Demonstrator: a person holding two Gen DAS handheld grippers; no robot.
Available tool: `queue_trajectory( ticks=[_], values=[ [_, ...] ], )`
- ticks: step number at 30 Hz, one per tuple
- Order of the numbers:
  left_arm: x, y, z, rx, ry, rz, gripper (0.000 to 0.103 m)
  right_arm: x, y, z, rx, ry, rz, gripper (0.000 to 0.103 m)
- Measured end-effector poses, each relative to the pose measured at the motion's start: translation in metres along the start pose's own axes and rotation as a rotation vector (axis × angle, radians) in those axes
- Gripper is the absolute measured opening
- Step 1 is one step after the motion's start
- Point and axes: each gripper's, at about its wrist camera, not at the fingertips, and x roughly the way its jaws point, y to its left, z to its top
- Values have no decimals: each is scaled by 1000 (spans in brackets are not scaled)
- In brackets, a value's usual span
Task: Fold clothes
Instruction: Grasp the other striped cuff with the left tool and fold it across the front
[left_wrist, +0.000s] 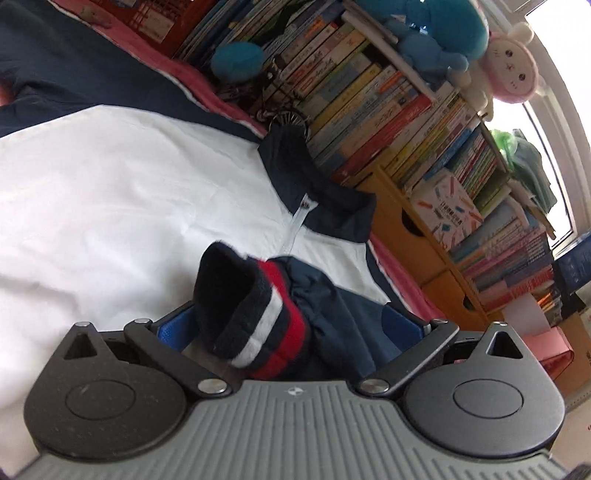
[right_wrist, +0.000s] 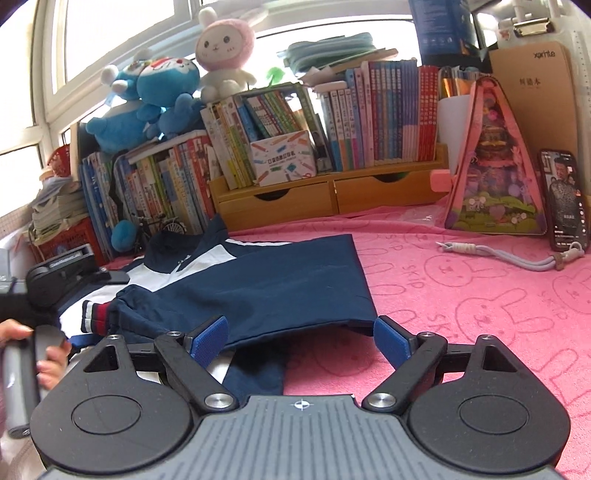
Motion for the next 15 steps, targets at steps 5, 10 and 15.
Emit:
queue_trajectory(
  ticks=[5, 10, 15],
  values=[
    [5, 1, 27, -8, -21, -57, 15, 2, 4, -5, -94, -1, -71, 89],
    [-11, -15, 68, 100, -159, -102, 15, 15, 11, -5, -162, 15, -119, 91],
    [-12, -13, 97, 193, -232, -47, 15, 35, 19, -3, -195, 57, -129, 92]
  ],
)
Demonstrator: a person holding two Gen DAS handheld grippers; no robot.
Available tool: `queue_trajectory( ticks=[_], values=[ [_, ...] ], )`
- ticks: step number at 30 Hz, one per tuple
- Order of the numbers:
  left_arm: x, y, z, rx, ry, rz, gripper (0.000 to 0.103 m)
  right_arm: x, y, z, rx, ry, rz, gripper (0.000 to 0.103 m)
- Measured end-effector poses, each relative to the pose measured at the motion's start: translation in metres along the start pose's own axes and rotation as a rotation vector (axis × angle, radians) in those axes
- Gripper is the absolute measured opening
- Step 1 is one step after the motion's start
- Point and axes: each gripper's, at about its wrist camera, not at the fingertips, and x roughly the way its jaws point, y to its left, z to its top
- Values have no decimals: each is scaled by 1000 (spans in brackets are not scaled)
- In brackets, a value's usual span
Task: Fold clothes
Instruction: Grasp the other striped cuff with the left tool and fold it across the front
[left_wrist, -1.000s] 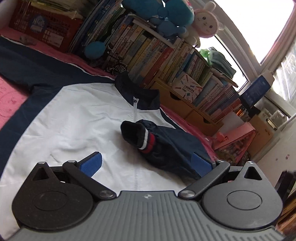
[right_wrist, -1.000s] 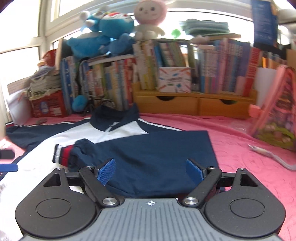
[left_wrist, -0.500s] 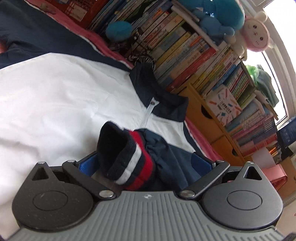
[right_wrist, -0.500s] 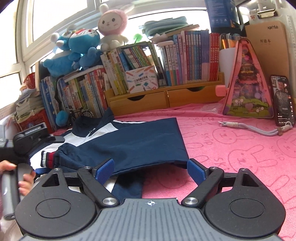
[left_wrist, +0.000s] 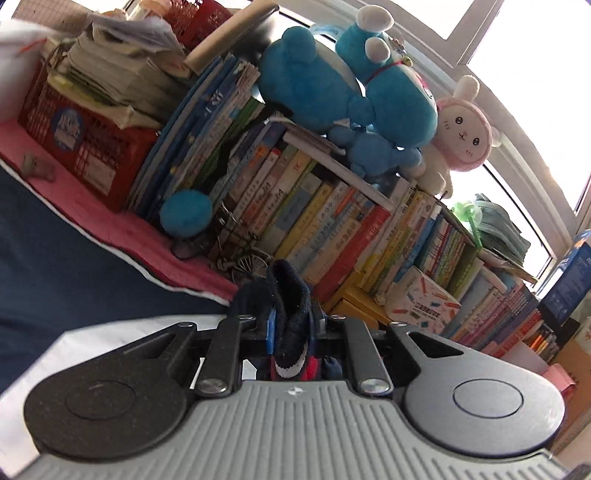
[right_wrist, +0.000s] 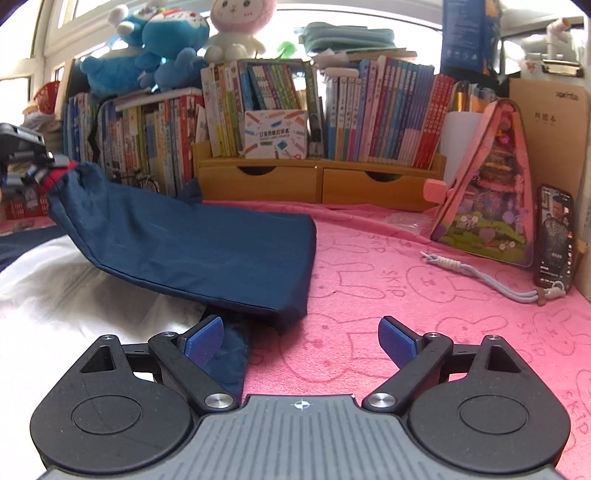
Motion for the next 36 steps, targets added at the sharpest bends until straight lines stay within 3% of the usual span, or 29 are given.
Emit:
queue_trajectory(
  ticks=[5, 12, 15, 18, 24, 29, 36],
  values=[
    [16, 26, 14, 59, -6, 93, 17, 18, 24, 10, -123, 32, 15, 94],
    [40, 67, -12, 72, 85, 191, 19, 56, 83, 29, -403, 75, 47, 95],
    [51, 75, -22, 122, 125, 266, 25, 78, 105, 29, -553, 63, -19, 95],
    [55, 82, -19, 90, 138, 259, 27, 96, 110, 27, -657, 42, -121, 95],
    [57, 75, -20, 135, 149, 282, 28, 95, 52, 33, -636, 41, -246, 102],
    [58, 77, -21, 139, 154, 275, 27, 99, 17, 35, -499, 129, -194, 102],
    [59, 76, -21, 139, 155, 278, 27, 73, 37, 37, -435, 79, -88, 100]
  ],
)
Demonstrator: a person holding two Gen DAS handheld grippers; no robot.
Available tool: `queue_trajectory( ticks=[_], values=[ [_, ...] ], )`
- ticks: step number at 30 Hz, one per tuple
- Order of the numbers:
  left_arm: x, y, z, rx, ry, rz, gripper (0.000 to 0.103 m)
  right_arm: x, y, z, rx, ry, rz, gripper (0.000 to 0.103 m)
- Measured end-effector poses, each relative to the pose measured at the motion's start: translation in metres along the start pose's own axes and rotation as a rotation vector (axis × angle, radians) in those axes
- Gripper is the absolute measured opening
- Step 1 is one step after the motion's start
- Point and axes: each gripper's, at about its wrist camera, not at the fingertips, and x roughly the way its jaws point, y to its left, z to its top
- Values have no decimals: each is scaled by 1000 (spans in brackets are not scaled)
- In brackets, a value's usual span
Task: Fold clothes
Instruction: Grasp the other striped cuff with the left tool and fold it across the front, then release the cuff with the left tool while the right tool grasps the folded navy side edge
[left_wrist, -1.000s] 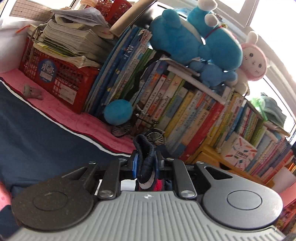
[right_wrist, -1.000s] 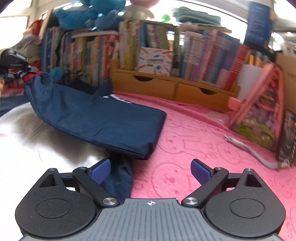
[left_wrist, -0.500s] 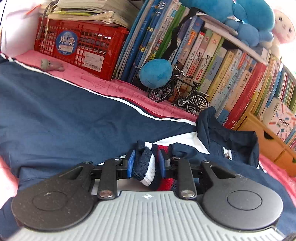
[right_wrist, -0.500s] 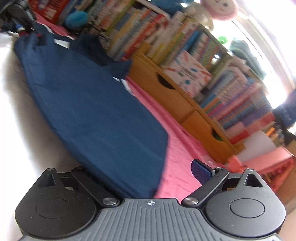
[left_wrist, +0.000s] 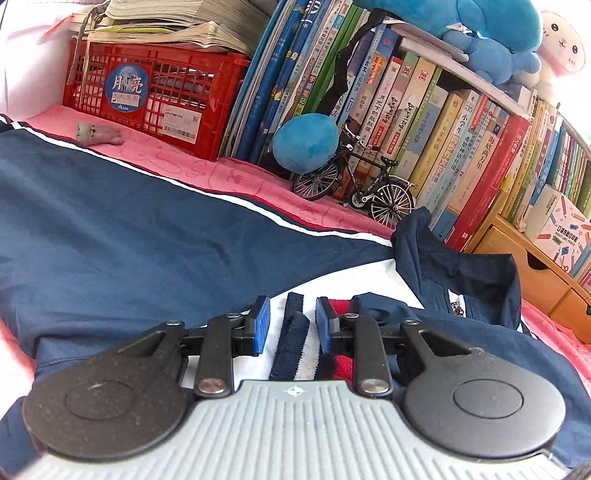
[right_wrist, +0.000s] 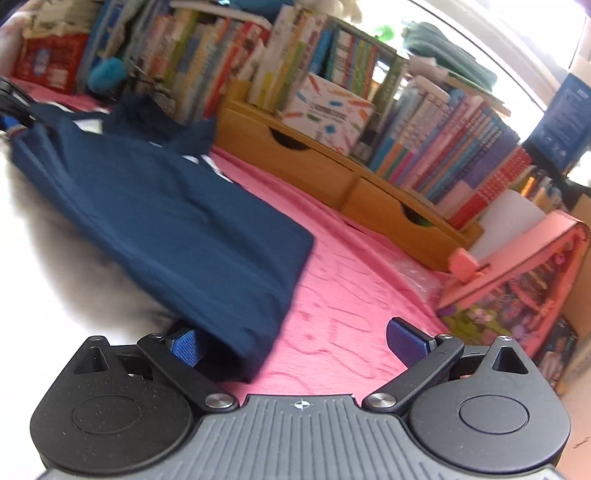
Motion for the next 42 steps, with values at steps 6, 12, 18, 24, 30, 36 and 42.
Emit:
queue_trajectory(
  ticks=[6, 12, 18, 24, 30, 36, 42],
  values=[
    [0, 2, 0, -13, -1, -7, 27, 18, -6, -19, -67, 28, -128, 102],
    [0, 2, 0, -11, 0, -6, 25, 10, 0, -21, -117, 31, -173, 101],
    [-1, 6, 4, 18, 12, -55, 40, -8, 27, -11, -194, -33, -119, 102],
    [-55, 32, 29, 71, -161, -48, 58, 2, 32, -15, -192, -7, -99, 102],
    [-80, -52, 4, 405, -158, -204, 61, 9, 31, -11, -153, 3, -87, 102],
    [-33, -103, -37, 687, -34, -60, 60, -7, 17, -19, -179, -4, -55, 103],
    [-19, -77, -35, 752, -25, 76, 69, -12, -16, -43, -142, 59, -115, 103]
  ],
)
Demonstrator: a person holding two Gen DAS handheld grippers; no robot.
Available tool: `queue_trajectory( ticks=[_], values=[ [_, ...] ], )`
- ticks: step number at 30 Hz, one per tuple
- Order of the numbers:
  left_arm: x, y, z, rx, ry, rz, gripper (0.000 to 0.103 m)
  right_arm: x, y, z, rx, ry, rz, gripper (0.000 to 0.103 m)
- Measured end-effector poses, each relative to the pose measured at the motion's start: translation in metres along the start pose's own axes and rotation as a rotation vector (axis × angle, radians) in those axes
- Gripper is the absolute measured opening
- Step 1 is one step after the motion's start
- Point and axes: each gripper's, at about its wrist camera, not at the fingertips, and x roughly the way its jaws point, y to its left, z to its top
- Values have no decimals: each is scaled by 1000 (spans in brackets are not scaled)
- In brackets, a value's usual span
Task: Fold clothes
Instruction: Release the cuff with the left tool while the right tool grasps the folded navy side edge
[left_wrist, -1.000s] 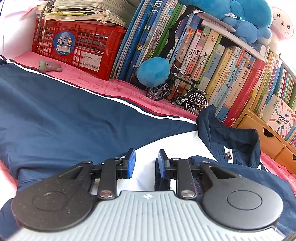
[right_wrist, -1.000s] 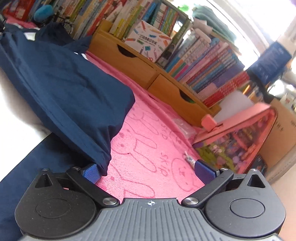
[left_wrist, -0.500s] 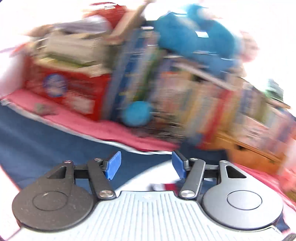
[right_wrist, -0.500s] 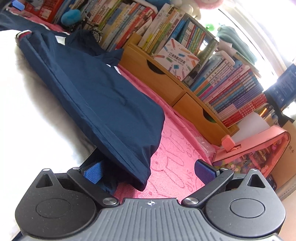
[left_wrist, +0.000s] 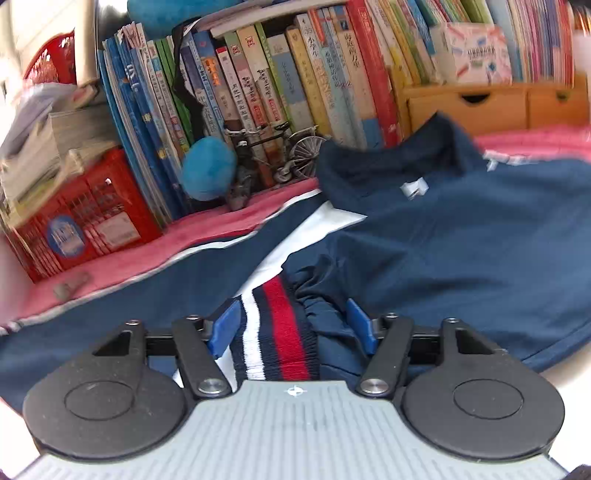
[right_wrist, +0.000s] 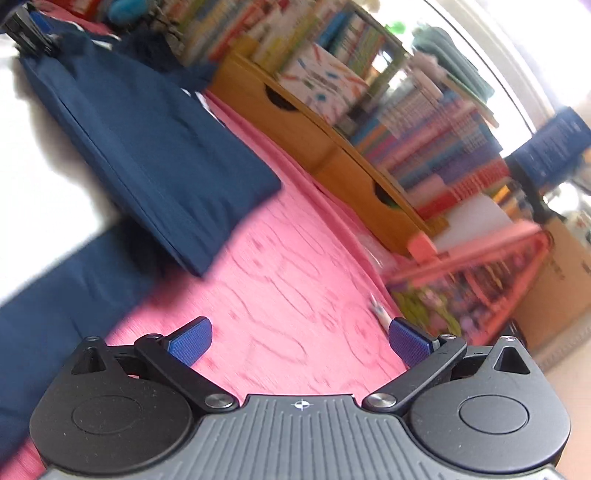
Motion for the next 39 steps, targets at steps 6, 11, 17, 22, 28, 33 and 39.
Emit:
queue_trajectory(
  ticks=[6, 11, 17, 22, 28, 33, 39],
  values=[
    [2, 11, -4, 53, -3, 51, 69, -22, 23, 37, 79, -120, 224, 103],
    [5, 19, 1, 28, 5, 41, 72, 11, 64, 64, -72, -135, 89, 102],
    [10, 33, 3, -50, 27, -10, 82, 48, 2, 29, 63, -79, 15, 102],
    [13, 37, 2, -79, 35, -27, 83, 39, 20, 34, -45, -88, -62, 102],
    [14, 41, 2, -100, 41, -40, 83, 4, 12, 39, -58, -53, 79, 103],
    [15, 44, 1, -124, 47, -58, 83, -28, -25, 43, 243, -67, 369, 102],
    [15, 44, 1, -130, 49, -60, 84, 5, -37, 70, 628, 18, 412, 46]
  ],
)
